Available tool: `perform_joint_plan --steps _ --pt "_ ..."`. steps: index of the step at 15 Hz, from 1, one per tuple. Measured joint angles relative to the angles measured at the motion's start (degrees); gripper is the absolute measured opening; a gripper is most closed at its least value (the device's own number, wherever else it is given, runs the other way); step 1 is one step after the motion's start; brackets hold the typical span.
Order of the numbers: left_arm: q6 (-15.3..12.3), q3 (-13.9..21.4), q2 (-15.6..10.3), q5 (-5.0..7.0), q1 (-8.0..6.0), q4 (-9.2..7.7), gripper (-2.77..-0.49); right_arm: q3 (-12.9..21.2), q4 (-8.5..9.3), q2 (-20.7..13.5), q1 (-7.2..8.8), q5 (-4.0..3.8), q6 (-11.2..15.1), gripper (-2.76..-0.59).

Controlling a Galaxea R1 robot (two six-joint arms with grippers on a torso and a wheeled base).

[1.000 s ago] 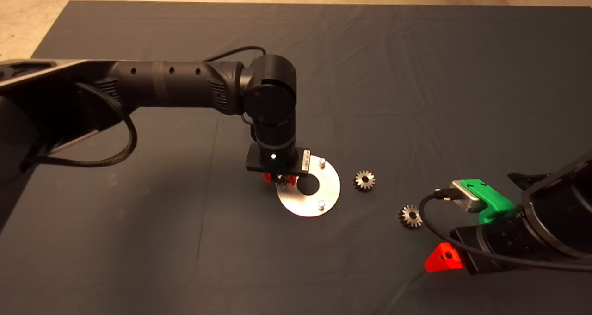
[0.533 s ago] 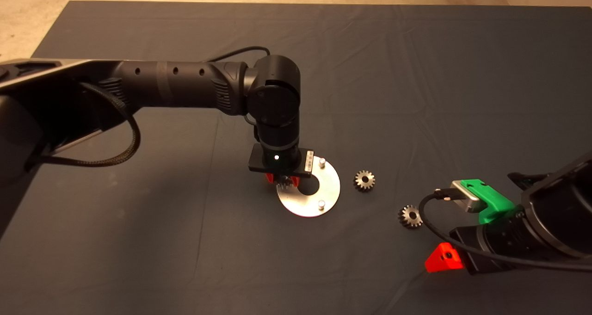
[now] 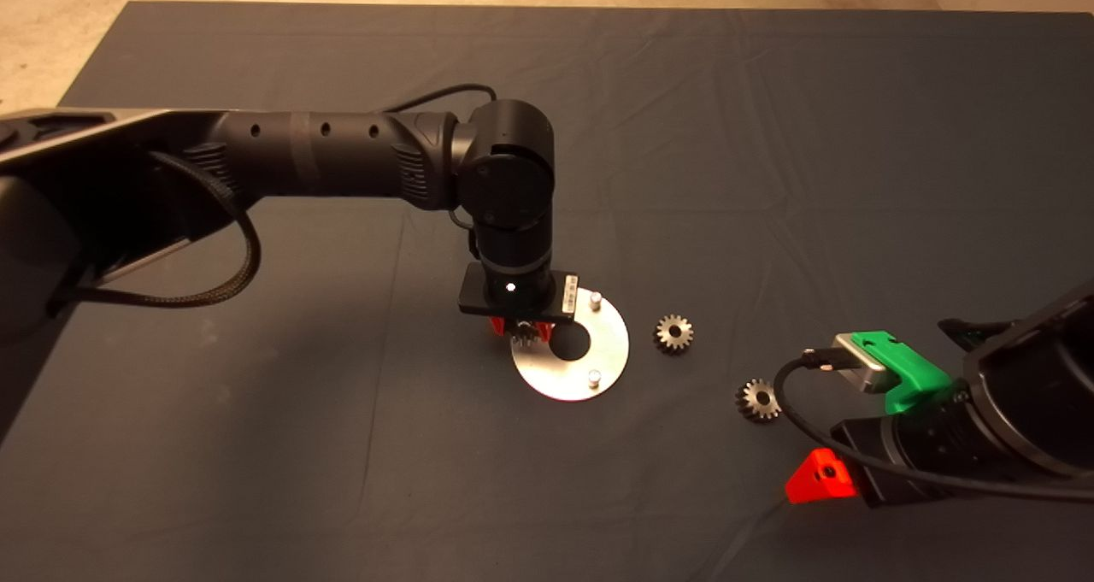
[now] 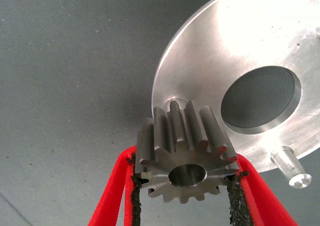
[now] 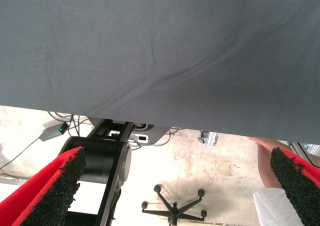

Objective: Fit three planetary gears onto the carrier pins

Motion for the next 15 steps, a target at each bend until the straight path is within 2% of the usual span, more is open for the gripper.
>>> perform_joint_plan --steps 10,15 --pt "0.4 -0.2 0.0 0.00 1.12 0.28 -2.39 0.0 0.00 0.0 0.00 0.00 0.0 -0.61" --pt "0.4 -0.2 0.0 0.00 1.16 0.27 -2.39 0.0 0.00 0.0 0.00 0.00 0.0 -0.61"
